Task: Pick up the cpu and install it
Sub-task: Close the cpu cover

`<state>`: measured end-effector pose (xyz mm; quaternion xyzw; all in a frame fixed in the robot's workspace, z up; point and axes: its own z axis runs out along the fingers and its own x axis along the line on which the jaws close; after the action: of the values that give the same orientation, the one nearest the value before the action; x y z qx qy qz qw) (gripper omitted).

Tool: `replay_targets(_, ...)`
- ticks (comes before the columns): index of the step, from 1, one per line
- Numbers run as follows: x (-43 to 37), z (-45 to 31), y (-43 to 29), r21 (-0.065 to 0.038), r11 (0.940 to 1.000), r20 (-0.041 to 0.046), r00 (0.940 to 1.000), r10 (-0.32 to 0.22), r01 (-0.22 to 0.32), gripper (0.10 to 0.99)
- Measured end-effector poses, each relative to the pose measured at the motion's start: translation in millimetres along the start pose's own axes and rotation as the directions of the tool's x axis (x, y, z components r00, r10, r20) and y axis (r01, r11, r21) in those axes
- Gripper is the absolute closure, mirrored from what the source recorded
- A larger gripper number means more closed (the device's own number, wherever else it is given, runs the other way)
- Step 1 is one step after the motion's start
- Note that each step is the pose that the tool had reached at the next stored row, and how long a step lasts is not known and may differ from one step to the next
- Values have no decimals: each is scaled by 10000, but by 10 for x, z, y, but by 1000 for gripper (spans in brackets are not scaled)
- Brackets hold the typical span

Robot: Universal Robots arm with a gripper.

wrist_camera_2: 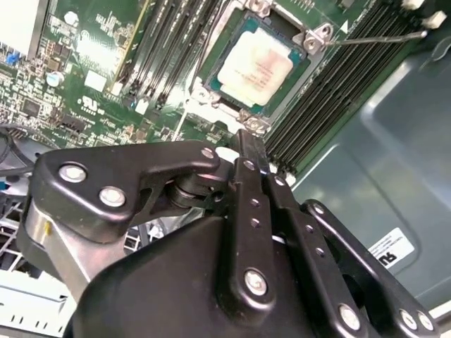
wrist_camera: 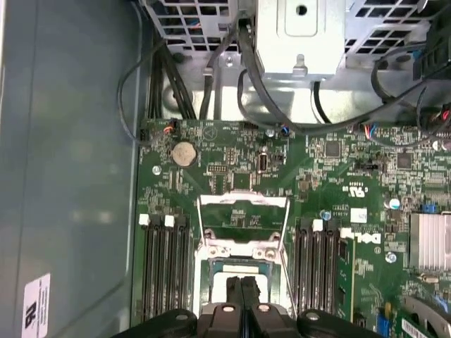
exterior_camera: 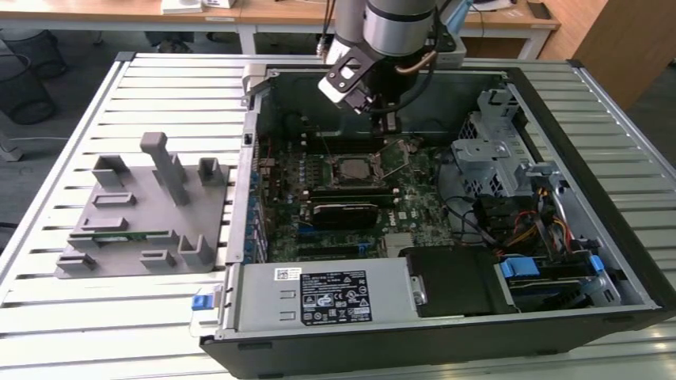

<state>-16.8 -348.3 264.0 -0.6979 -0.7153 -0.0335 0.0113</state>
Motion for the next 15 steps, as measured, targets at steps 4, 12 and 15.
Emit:
replay_targets(4, -2, 6, 77, 24, 10000, -2, 10000, -2, 2, 973)
replay_targets(12, -6, 23, 179, 81, 9993, -13, 9994, -358, 358, 973)
replay_targets(15, -7, 27, 203, 90, 9993, -14, 9994, -357, 357, 973)
